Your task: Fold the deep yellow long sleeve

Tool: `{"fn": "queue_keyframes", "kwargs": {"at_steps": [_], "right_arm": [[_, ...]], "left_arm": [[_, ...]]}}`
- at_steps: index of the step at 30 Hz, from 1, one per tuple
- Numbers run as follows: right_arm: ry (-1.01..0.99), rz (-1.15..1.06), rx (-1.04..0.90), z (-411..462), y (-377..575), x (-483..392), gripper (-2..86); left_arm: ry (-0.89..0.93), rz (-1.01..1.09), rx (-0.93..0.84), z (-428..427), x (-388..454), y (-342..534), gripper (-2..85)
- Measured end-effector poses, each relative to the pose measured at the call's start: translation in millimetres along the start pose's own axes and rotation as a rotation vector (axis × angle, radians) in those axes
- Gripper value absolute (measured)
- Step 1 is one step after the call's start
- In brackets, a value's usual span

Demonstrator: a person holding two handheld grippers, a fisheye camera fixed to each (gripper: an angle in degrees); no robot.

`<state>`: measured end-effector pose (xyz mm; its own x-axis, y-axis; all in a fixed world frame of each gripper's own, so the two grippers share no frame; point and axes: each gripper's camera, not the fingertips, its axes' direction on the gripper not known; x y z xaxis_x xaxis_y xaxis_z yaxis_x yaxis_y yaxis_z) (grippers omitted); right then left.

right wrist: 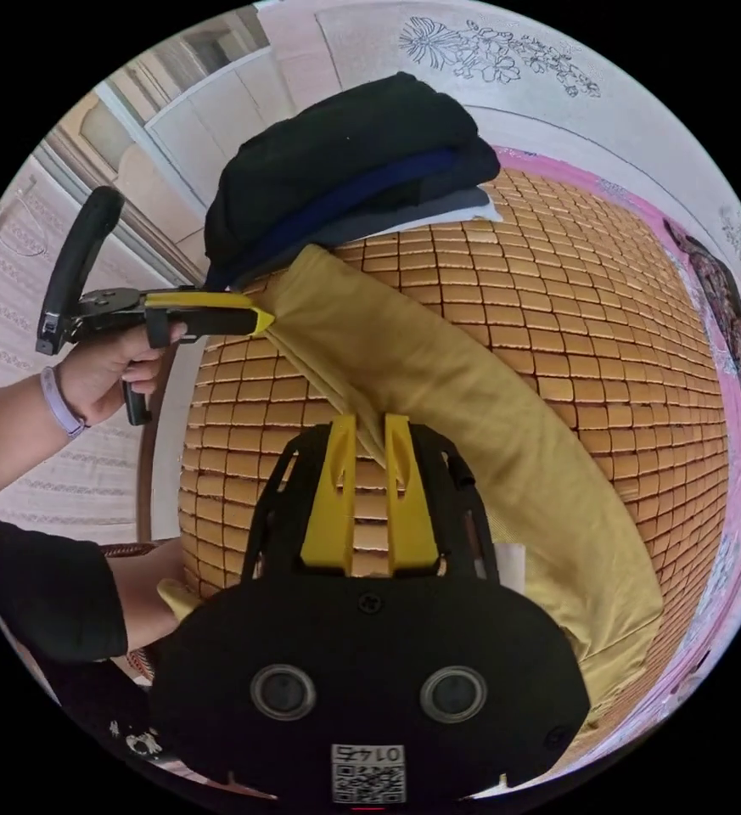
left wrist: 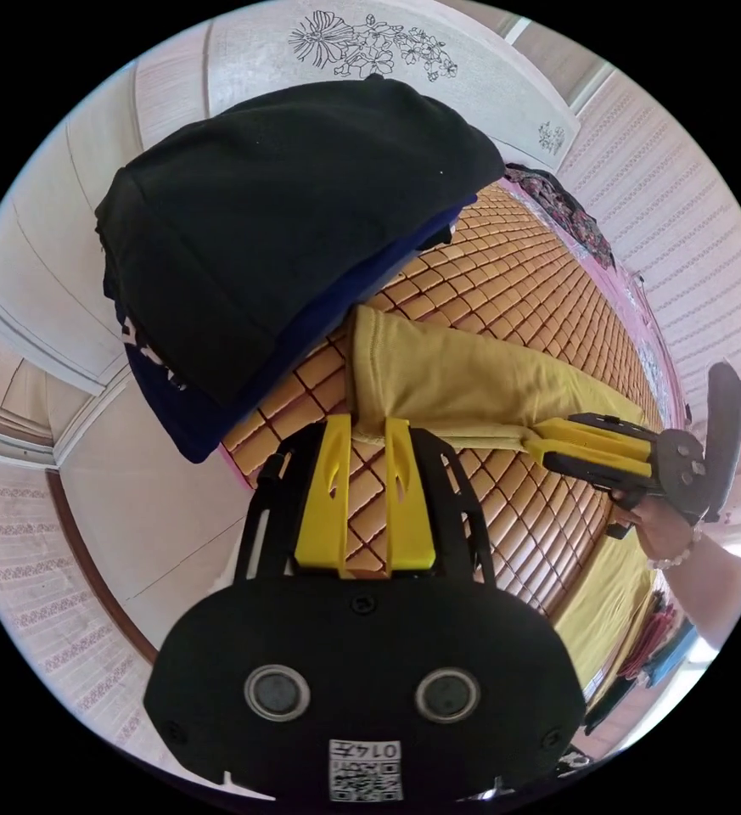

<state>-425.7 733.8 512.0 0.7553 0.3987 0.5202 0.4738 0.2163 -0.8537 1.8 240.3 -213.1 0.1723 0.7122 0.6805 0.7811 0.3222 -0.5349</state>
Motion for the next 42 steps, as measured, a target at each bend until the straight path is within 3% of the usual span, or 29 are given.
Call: {"fn": "queue_keyframes", "kwargs": {"at_steps": [7, 11, 16, 23, 25, 27, 29, 33, 38, 42], "right_arm": [[-0.139, 0.313, 0.15, -25, 40, 33, 2.6], [-0.204, 0.468, 0.338, -68, 86, 56, 1.9], [-0.196, 0.649, 0.569, -141, 175, 81, 1.8], [-0.056, 0.949, 0.633, -237, 367, 87, 2.9], [-0.032, 1.005, 0.594, -255, 417, 79, 3.4], [0.019, 1.106, 0.455, -265, 482, 64, 4.0], [0.034, 1.2, 0.356, -265, 528, 50, 4.4], [-0.058, 1.325, 0.236, -258, 607, 16, 5.9], [-0.175, 1.393, 0.34, -273, 652, -5, 6.4], [-0.208, 1.411, 0.439, -288, 676, -8, 6.6]], "left_arm": [[0.164, 0.087, 0.243, -54, 35, -13, 4.1], [0.231, 0.322, 0.39, -96, 100, -21, 4.1], [0.516, 0.607, 0.466, -123, 187, -17, 4.1], [0.926, 1.007, 0.299, -131, 359, 26, 4.0], [1.002, 1.112, 0.201, -129, 398, 46, 4.1], [1.059, 1.204, -0.031, -111, 442, 76, 4.3], [1.052, 1.257, -0.153, -95, 461, 102, 4.4], [0.845, 1.472, -0.288, -73, 484, 162, 4.4], [0.769, 1.526, -0.411, -69, 504, 183, 4.8], [0.792, 1.566, -0.406, -81, 530, 196, 5.0]]}}
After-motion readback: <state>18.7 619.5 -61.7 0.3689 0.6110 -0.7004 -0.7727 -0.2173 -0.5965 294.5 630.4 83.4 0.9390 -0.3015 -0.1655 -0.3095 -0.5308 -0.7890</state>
